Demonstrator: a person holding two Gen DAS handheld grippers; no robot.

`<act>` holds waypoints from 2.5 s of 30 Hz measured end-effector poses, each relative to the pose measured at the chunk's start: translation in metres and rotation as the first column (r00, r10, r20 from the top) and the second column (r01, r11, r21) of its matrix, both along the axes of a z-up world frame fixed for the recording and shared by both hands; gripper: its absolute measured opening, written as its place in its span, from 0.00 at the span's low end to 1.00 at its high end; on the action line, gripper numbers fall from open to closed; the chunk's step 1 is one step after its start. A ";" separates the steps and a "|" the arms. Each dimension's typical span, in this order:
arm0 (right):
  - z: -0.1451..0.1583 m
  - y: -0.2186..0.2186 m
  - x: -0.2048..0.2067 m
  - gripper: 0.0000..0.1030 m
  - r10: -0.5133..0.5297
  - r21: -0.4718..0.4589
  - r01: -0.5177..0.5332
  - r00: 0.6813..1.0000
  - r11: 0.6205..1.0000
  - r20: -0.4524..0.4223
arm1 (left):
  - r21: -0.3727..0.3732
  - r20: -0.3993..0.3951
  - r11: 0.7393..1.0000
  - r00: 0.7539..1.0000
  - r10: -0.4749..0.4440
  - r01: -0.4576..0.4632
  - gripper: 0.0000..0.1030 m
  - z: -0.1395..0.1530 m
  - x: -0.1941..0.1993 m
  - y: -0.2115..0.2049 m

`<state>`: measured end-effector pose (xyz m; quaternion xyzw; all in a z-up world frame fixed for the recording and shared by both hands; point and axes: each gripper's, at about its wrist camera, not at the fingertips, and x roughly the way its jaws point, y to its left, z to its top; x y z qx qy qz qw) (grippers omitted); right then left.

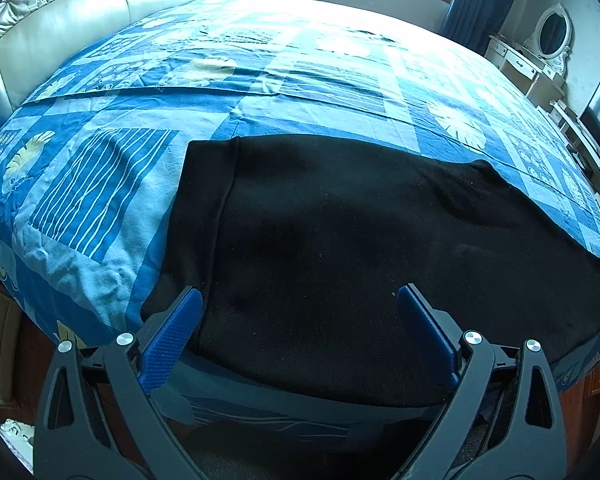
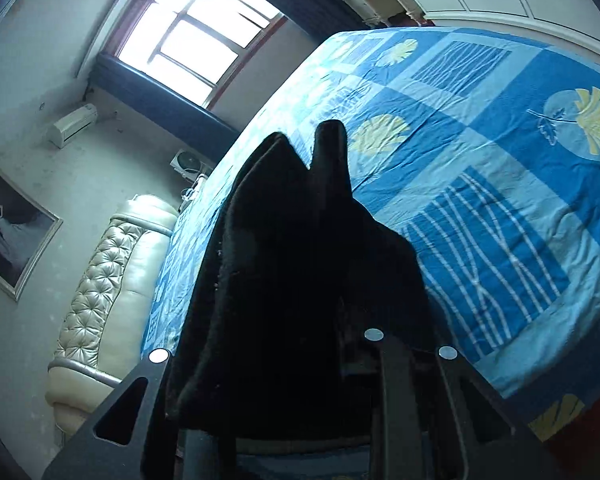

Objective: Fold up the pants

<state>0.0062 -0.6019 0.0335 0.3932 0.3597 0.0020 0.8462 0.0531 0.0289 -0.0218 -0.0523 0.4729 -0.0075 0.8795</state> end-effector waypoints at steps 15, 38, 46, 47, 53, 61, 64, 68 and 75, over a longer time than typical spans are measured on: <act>-0.041 0.215 0.053 0.24 0.284 -0.175 -0.304 0.950 0.936 -0.134 | 0.044 0.036 0.998 0.998 -0.042 0.040 0.95 0.008 -0.015 -0.014; -0.094 0.319 0.059 0.24 0.369 -0.286 -0.444 0.886 0.849 -0.279 | 0.047 0.057 0.997 0.997 -0.060 0.057 0.95 0.013 -0.018 -0.025; -0.100 0.332 0.056 0.24 0.379 -0.322 -0.471 0.872 0.821 -0.309 | 0.045 0.051 0.997 0.997 -0.060 0.058 0.95 0.010 -0.016 -0.025; -0.101 0.333 0.055 0.24 0.379 -0.327 -0.473 0.871 0.818 -0.311 | 0.044 0.052 0.997 0.997 -0.060 0.058 0.95 0.010 -0.016 -0.025; -0.101 0.337 0.053 0.28 0.379 -0.327 -0.473 0.871 0.818 -0.313 | 0.042 0.051 0.998 0.997 -0.058 0.056 0.95 0.010 -0.016 -0.026; -0.099 0.339 0.051 0.33 0.377 -0.297 -0.464 0.874 0.834 -0.306 | 0.043 0.052 0.997 0.997 -0.059 0.057 0.95 0.011 -0.016 -0.026; -0.098 0.339 0.050 0.34 0.379 -0.284 -0.463 0.874 0.839 -0.305 | 0.043 0.053 0.998 0.997 -0.058 0.056 0.95 0.011 -0.016 -0.026; -0.097 0.340 0.049 0.37 0.381 -0.261 -0.459 0.875 0.849 -0.299 | 0.042 0.052 0.998 0.997 -0.056 0.054 0.95 0.011 -0.016 -0.026; -0.090 0.346 0.045 0.38 0.390 -0.248 -0.464 0.872 0.850 -0.294 | 0.042 0.056 0.998 0.997 -0.058 0.055 0.95 0.014 -0.016 -0.026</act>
